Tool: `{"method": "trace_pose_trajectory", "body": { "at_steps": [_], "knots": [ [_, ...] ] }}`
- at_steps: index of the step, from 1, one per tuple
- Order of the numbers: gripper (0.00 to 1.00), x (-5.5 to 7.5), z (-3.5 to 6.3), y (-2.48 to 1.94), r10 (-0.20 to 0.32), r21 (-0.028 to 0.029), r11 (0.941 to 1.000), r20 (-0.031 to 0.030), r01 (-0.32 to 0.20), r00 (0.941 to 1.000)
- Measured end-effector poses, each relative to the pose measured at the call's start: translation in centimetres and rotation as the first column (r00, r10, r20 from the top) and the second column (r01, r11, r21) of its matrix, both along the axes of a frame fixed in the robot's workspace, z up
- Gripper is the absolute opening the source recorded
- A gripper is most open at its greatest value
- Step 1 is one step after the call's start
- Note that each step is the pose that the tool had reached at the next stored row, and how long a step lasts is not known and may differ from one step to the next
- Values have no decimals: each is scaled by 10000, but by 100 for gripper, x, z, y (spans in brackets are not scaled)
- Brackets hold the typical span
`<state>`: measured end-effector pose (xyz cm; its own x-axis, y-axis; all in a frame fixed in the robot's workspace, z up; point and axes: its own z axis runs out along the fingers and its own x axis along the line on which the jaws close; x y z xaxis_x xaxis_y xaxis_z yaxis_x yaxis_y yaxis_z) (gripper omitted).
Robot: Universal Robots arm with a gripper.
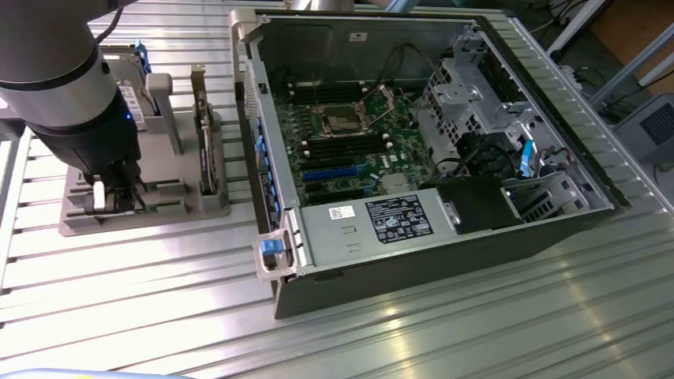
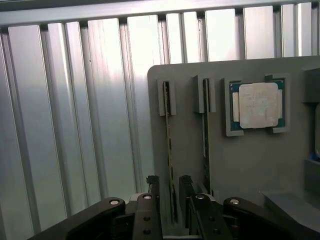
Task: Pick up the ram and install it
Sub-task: 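Pick up the ram and move it above insertion slot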
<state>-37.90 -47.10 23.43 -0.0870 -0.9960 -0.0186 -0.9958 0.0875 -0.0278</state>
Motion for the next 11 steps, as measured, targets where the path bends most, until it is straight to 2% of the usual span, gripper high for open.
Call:
{"method": "trace_pose_trajectory", "body": {
  "at_steps": [11],
  "knots": [
    [30,0,-82,-2,0,-27,10000,1,0,10000]
  ]
}}
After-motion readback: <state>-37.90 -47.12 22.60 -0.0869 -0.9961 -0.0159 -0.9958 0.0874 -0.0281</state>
